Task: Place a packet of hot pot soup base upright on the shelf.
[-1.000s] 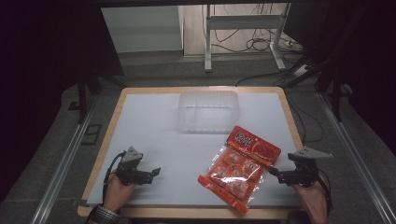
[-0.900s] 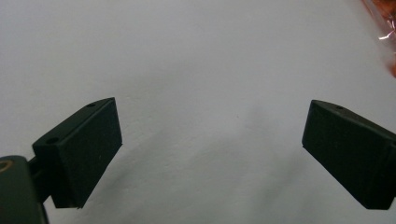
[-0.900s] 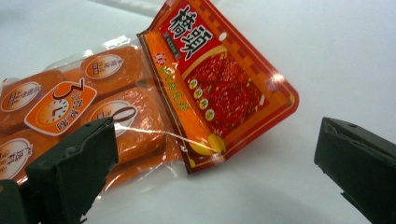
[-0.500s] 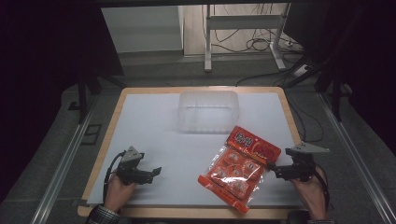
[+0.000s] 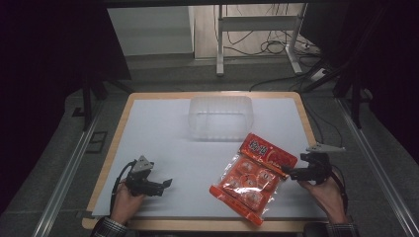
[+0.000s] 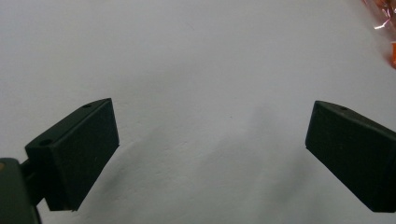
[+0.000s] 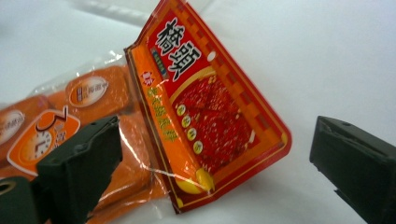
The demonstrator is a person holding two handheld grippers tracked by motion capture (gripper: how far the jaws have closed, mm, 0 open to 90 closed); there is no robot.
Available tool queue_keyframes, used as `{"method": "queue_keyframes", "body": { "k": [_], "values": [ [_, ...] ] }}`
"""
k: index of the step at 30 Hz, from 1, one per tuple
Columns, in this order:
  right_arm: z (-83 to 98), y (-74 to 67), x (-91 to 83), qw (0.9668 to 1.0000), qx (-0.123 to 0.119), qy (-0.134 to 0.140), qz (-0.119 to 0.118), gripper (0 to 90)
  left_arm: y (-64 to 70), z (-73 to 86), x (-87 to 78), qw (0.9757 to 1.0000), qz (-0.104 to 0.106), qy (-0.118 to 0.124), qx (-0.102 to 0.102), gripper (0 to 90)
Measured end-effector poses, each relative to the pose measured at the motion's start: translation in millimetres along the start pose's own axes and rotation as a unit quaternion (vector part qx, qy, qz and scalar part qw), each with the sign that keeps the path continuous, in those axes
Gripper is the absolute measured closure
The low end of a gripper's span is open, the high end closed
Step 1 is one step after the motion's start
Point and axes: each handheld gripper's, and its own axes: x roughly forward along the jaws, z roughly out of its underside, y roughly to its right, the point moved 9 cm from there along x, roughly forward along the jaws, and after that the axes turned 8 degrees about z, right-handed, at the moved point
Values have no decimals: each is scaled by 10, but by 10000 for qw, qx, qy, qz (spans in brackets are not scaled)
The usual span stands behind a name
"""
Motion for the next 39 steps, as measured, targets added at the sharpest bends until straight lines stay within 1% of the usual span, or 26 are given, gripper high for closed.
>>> {"method": "queue_keyframes", "body": {
  "k": [3, 6, 7, 8, 9, 10, 12, 13, 14, 16, 17, 19, 21, 23, 25, 28, 29, 30, 31, 32, 33, 34, 35, 36, 37, 39],
  "values": [
    [-33, 31, 33, 9999, -118, -87, 65, 63, 0, 6, 7, 10000, -6, -33, 18, 25],
    [-61, 56, 83, 9994, -275, -201, 47, 127, 1, 16, 14, 10000, -8, -77, 19, 25],
    [-73, 65, 103, 9991, -349, -233, 50, 139, 1, 18, 17, 10000, -15, -85, 21, 25],
    [-73, 65, 103, 9991, -349, -233, 50, 139, 1, 18, 17, 10000, -15, -85, 21, 25],
    [-88, 72, 123, 9988, -408, -252, 50, 157, -1, 20, 18, 9999, -24, -98, 34, 25],
    [-111, 73, 148, 9986, -459, -249, -28, 186, 0, 21, 19, 9999, -26, -106, 33, 26],
    [-140, 81, 194, 9983, -506, -280, -89, 204, 0, 26, 23, 9999, -24, -128, 41, 26],
    [-174, 81, 255, 9977, -570, -311, -175, 235, 1, 27, 24, 9999, -19, -133, 42, 26],
    [-174, 81, 255, 9977, -570, -311, -175, 235, 1, 29, 26, 9999, -14, -145, 44, 26],
    [-206, 93, 334, 9964, -727, -372, -233, 266, 2, 35, 31, 9998, -11, -170, 53, 26],
    [-213, 98, 366, 9959, -762, -402, -284, 271, 2, 36, 33, 9998, -9, -175, 53, 26],
    [-219, 101, 394, 9955, -763, -444, -332, 284, 4, 39, 35, 9998, 4, -188, 54, 26],
    [-235, 107, 491, 9939, -824, -528, -509, 323, 5, 43, 41, 9998, 1, -204, 64, 26],
    [-237, 108, 511, 9935, -848, -554, -527, 341, 6, 45, 43, 9997, 9, -216, 69, 26],
    [-244, 74, 583, 9911, -912, -652, -711, 384, 10, 50, 52, 9997, 10, -234, 71, 26],
    [-241, 52, 627, 9897, -940, -728, -799, 411, 12, 53, 55, 9996, 16, -254, 80, 25],
    [-235, 26, 653, 9877, -980, -812, -914, 467, 15, 54, 56, 9996, 19, -259, 86, 25],
    [-234, 15, 655, 9870, -998, -824, -957, 492, 15, 54, 56, 9996, 23, -262, 87, 26],
    [-234, 15, 655, 9870, -998, -824, -957, 492, 15, 54, 56, 9996, 23, -262, 87, 25],
    [-240, -25, 637, 9855, -1053, -825, -1047, 543, 19, 56, 59, 9996, 29, -265, 83, 25],
    [-250, -45, 615, 9849, -1100, -814, -1062, 569, 19, 56, 60, 9996, 30, -267, 86, 25],
    [-250, -45, 615, 9849, -1100, -814, -1062, 569, 19, 56, 60, 9996, 30, -267, 86, 25],
    [-282, -97, 558, 9839, -1118, -743, -1183, 624, 22, 56, 61, 9996, 35, -269, 88, 25],
    [-297, -128, 528, 9832, -1091, -723, -1269, 644, 24, 56, 63, 9996, 40, -272, 90, 25],
    [-297, -128, 528, 9832, -1091, -723, -1269, 644, 24, 56, 63, 9996, 40, -272, 90, 25],
    [-304, -195, 494, 9811, -1134, -725, -1389, 682, 27, 58, 66, 9995, 41, -282, 101, 25]
  ]
}}
